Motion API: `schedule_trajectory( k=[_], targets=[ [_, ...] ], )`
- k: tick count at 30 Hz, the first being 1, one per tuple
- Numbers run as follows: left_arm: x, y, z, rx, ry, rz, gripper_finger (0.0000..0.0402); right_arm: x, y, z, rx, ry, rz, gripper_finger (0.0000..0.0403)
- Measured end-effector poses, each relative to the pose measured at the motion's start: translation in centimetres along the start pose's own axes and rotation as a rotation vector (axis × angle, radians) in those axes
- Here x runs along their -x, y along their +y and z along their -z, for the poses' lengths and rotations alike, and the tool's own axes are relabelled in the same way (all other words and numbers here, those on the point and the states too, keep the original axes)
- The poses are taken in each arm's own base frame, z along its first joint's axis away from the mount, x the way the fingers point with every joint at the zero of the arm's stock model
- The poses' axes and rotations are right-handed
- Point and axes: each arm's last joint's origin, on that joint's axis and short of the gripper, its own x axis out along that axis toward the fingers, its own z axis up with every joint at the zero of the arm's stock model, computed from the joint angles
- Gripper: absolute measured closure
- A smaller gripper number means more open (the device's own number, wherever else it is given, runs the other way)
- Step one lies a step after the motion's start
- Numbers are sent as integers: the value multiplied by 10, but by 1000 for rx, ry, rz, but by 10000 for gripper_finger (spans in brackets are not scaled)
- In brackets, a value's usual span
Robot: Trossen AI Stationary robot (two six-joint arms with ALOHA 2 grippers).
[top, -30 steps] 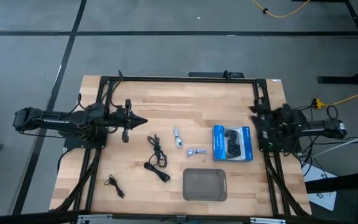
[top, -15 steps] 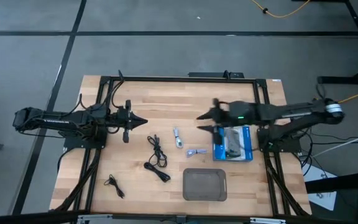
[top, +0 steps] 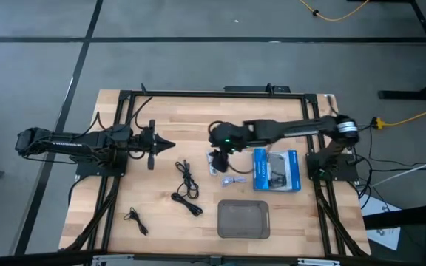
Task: Pick and place USB-C Cables
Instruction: Put the white charger cable into the black bin
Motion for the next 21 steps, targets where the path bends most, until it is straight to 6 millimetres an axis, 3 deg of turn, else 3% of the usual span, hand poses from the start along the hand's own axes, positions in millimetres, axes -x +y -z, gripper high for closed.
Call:
schedule_trajectory(
  k=[10, 16, 21],
  targets=[
    [0, 2, 3, -2, 26, -52, 401, -72, -32, 19, -418, 235, 94, 222],
    [0, 3, 3, -3, 28, -83, 401, -93, -36, 29, -567, 302, 106, 225],
    [0, 3, 3, -3, 31, -108, 401, -98, -35, 32, -620, 307, 118, 243]
  ],
)
